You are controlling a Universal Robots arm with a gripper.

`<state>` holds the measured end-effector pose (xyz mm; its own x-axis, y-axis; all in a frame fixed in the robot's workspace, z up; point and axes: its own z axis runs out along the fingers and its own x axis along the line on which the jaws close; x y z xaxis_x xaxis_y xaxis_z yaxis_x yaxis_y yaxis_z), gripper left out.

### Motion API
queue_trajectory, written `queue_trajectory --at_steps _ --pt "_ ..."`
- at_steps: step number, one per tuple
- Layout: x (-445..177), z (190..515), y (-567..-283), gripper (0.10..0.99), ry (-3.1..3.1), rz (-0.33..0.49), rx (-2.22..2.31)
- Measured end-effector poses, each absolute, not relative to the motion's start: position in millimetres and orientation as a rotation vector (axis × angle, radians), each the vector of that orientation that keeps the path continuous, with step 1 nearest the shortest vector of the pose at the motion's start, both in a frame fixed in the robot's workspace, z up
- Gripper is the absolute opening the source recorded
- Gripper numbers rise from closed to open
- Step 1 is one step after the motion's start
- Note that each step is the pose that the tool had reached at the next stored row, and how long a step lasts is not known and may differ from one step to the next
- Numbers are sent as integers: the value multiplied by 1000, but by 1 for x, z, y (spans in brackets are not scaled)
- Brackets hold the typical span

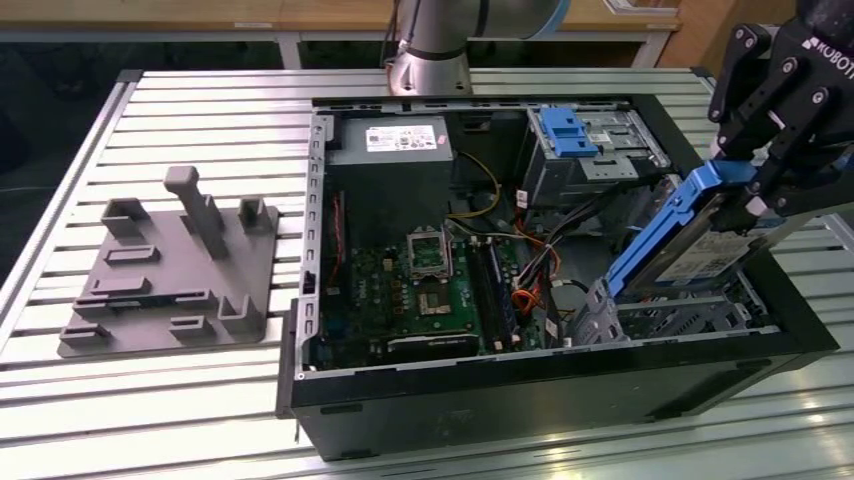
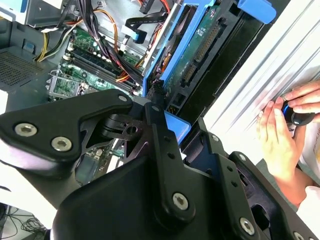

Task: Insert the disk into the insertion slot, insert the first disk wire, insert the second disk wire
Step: 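Insert the disk into the insertion slot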

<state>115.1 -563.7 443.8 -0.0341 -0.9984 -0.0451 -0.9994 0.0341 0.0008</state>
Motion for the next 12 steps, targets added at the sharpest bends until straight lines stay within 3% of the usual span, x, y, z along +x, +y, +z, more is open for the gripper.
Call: queue_trajectory --at_steps 12 --pt "115 427 -565 365 2240 57 -2165"
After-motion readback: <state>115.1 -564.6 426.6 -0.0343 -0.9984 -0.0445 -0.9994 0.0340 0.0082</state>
